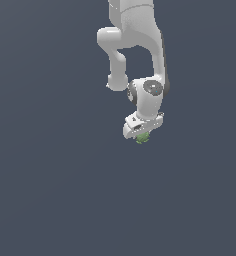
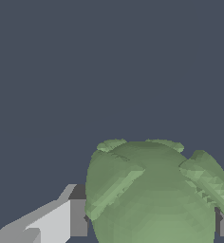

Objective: Pick up the object and move it to a goal position.

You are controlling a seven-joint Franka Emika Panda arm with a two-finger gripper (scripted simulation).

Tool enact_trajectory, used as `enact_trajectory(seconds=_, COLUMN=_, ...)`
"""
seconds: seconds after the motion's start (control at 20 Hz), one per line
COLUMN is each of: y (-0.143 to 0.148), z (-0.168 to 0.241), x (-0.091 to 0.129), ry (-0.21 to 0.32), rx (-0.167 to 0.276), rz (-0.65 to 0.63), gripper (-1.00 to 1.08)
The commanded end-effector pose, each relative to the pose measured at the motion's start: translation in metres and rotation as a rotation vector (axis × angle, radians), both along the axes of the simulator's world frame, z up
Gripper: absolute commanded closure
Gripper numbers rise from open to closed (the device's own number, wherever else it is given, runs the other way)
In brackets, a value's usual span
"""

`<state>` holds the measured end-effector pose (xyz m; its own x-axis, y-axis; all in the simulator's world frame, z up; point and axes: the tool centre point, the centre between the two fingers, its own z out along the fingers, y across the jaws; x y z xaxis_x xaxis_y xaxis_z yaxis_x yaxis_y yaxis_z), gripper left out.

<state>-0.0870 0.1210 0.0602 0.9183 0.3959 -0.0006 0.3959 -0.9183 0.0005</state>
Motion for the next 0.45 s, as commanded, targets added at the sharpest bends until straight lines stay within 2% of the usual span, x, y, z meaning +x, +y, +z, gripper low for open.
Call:
enact_trajectory(seconds=0.0, y=0.009, z=0.008, x=-0.01, ry=-0.001, rx=0.0, rz=0.0, gripper=1.08)
enact_trajectory(seconds=0.4, y=0.023, z=0.019, x=-0.022, ry=0.0, rx=0.0, rz=0.001, gripper=1.08)
